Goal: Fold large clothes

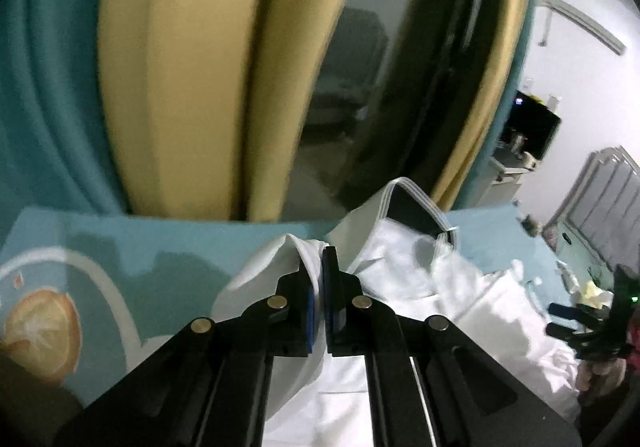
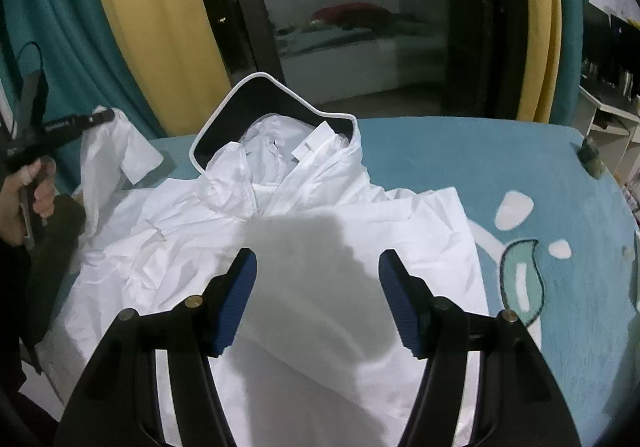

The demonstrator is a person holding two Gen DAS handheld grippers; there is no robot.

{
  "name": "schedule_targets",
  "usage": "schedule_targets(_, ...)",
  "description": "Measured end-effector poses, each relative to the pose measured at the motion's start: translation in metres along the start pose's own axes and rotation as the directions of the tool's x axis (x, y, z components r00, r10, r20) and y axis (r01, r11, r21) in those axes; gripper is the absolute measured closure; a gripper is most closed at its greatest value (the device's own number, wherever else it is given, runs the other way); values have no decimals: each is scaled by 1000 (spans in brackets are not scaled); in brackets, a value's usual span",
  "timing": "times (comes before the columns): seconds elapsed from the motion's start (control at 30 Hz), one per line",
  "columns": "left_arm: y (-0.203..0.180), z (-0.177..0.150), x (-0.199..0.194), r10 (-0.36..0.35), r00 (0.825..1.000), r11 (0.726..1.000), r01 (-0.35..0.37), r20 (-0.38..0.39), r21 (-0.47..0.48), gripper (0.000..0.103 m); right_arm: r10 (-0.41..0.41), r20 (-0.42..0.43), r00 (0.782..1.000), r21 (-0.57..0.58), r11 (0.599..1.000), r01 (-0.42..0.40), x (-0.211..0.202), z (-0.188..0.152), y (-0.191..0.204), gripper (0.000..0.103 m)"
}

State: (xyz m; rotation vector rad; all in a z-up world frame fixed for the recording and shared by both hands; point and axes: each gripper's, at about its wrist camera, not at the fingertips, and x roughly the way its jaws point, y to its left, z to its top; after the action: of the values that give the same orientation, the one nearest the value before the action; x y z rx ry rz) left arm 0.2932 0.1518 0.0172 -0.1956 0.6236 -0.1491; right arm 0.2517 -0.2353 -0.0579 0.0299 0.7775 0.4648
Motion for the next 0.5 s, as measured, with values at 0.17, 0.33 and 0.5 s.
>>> schedule_targets(0.17,-58,10,-9,-63,998,996,62,17,62,99,13,16,1000,38,999,-13,-16,-13,-19,39)
schedule_targets(0.33,-122,8,-6,-187,982,977,187,-7,99,99,-9,33,999,77,997,6,-35,-24,-43,39)
schedule_targets(0.5,-174,-22,23,-254,960,957,267,-117,112,98,-50,47,998,138,990,43,-53,-36,-73,39)
